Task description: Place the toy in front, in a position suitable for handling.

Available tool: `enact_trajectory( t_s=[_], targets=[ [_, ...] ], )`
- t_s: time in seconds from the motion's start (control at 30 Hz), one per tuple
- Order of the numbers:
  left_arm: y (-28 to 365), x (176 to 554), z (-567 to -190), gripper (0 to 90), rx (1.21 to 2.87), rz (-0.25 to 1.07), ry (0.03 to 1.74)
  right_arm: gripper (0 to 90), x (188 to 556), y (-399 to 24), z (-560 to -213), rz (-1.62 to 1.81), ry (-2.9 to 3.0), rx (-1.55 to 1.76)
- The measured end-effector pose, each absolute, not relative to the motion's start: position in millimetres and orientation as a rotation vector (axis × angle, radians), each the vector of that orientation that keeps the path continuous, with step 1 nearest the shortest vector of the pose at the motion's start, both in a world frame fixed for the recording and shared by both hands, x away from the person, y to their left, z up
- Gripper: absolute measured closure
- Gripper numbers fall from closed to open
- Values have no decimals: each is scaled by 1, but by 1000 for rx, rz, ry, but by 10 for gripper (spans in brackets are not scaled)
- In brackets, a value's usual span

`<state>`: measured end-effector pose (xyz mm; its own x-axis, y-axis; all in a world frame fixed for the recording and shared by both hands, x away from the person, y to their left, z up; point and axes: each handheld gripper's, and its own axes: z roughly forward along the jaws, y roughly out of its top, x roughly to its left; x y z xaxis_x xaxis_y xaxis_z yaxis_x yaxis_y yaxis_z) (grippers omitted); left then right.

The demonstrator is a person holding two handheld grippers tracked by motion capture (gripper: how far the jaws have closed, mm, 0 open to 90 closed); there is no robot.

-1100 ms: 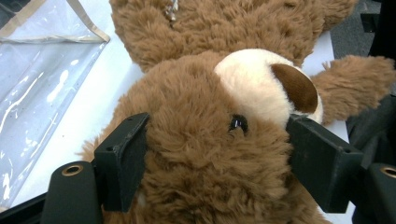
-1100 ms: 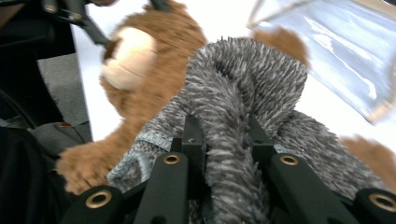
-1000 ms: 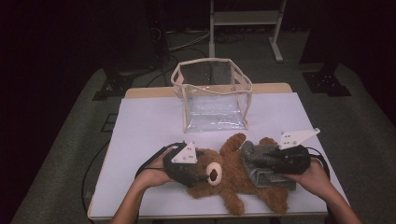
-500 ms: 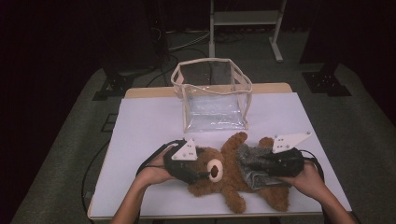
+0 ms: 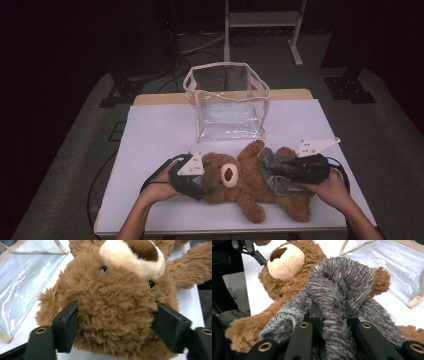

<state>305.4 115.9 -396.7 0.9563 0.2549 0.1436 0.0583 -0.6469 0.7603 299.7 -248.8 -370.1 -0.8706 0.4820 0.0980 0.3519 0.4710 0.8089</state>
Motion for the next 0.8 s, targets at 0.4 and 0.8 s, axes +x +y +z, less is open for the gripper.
enact_trajectory(
  t_s=[0.4, 0.8],
  targets=[
    [93, 313, -406, 348, 2204, 247, 254, 748, 306, -262, -368, 1278, 2531, 765],
    [68, 319, -405, 345, 2219, 242, 200, 749, 303, -254, -355, 1261, 2536, 713]
  ],
)
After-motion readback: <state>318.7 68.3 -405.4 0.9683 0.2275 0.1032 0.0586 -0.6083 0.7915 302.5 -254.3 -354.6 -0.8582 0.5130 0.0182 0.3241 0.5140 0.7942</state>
